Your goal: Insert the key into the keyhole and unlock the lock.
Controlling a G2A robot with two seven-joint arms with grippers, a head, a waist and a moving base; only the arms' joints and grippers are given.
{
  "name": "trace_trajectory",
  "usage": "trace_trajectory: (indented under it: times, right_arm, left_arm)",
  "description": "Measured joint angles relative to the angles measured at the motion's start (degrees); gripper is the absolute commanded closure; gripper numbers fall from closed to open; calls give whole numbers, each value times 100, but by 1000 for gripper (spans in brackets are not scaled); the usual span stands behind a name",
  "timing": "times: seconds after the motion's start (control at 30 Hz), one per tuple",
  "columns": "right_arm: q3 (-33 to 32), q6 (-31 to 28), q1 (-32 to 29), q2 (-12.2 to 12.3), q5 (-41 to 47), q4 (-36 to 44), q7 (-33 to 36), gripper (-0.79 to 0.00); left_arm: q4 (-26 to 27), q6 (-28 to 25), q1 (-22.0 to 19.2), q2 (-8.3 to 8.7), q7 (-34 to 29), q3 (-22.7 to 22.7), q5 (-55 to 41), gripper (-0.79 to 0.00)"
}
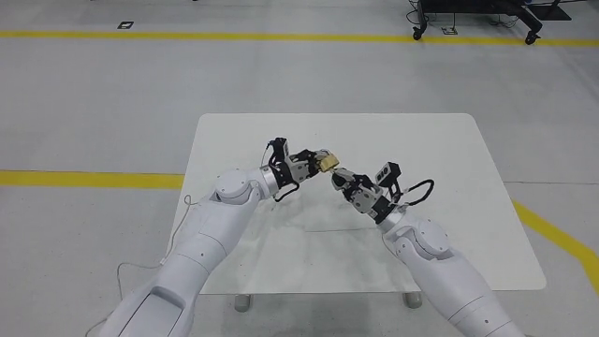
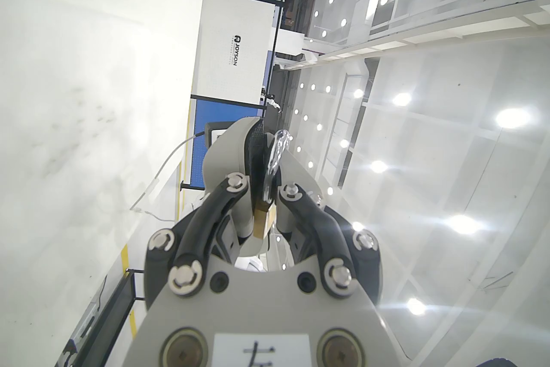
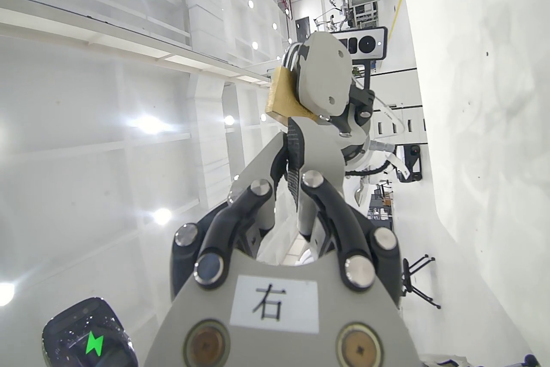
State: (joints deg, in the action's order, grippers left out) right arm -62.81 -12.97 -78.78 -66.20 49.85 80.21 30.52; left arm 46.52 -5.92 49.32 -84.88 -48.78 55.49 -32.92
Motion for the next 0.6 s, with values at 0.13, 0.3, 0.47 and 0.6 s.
trace_trajectory:
  times: [0.13, 0.3, 0.47, 0.6]
  right_arm:
    - [-97, 228, -13, -27, 607, -63, 383, 0]
    - [-263, 1035, 143, -18, 1373, -450, 1372, 0]
    - [-293, 1768, 323, -62, 2018, -862, 1768, 0]
    - [-252, 2231, 480, -87, 2240, -1145, 2292, 0]
  left_arm:
    - [99, -242, 65, 8, 34, -27, 201, 0]
    - [295, -740, 168, 41, 127, -25, 557, 0]
    - [628, -1593, 435, 90, 467, 74, 907, 0]
    - [810, -1841, 592, 127, 577, 171, 978, 0]
